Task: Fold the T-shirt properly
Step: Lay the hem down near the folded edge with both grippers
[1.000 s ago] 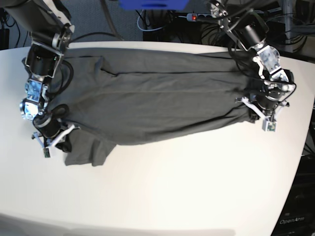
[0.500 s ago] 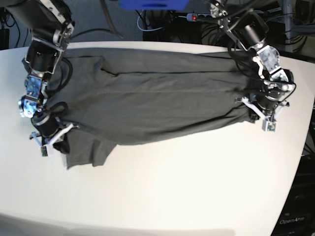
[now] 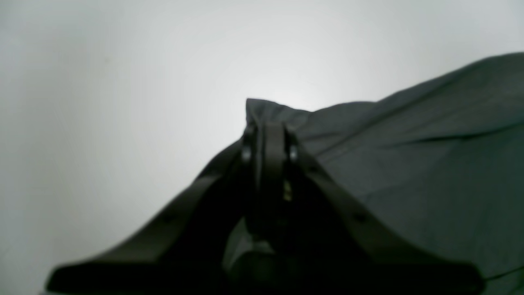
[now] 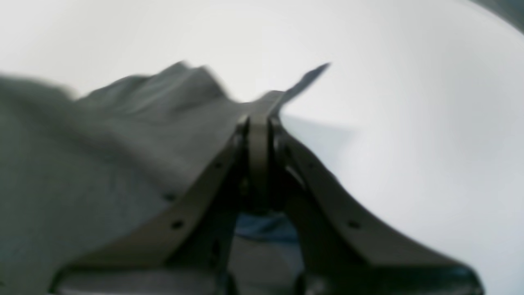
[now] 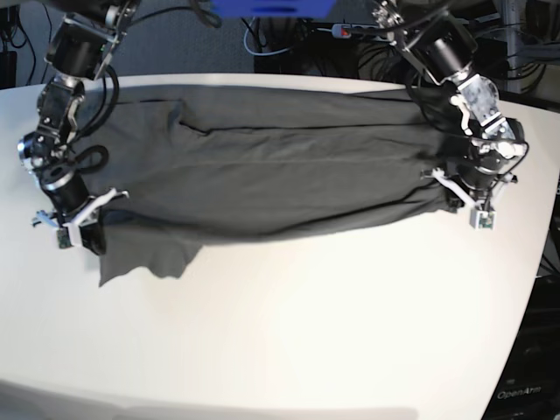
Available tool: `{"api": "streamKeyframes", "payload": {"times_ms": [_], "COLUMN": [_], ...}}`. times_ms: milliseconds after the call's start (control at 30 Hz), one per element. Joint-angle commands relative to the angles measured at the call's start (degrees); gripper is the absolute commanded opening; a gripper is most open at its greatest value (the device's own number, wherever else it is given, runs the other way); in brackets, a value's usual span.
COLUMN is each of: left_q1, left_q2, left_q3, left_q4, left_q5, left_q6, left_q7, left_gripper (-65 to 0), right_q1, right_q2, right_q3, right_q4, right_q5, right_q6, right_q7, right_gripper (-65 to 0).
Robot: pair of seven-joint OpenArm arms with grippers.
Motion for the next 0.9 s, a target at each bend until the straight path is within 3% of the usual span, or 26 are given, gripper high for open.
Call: {"api": "streamKeyframes", "payload": {"times_ms": [0,367,567,867], "left_q1": [-0.50,-0.41,1.61,5.21], "left_q2": [-0.55,-4.07,-4.68,-4.86], "left_q3": [-0.07,1.60,5.03,5.38], "left_q4": [1.45,9.37,15.08,19.92], "left_q5": [0.66,-7.61,-11.47,-15.43], "left_q6": [0.29,0.29,0.29,0.29], "left_q7": [0.70,13.10,17.58,19.60], "left_gripper": [-62.5,-62.5,-62.5,-62.5], "right_q1": [0.73,-5.69,-10.97,-17.91], "right_q2": [0.77,0.41,-0.11,-0.46], "right_q3": [0.82,6.45,7.24,7.59], "right_q4": [2.10,11.50,16.87,19.33], "right_q5": [1.37,1.55,7.00,11.48], "right_q6": [-0.27,-0.27,-0.27,-0.27], "right_q7": [1.90,2.17,1.64,2.08], "right_gripper": [-63.7,-63.7,-63.7,-63.7]}}
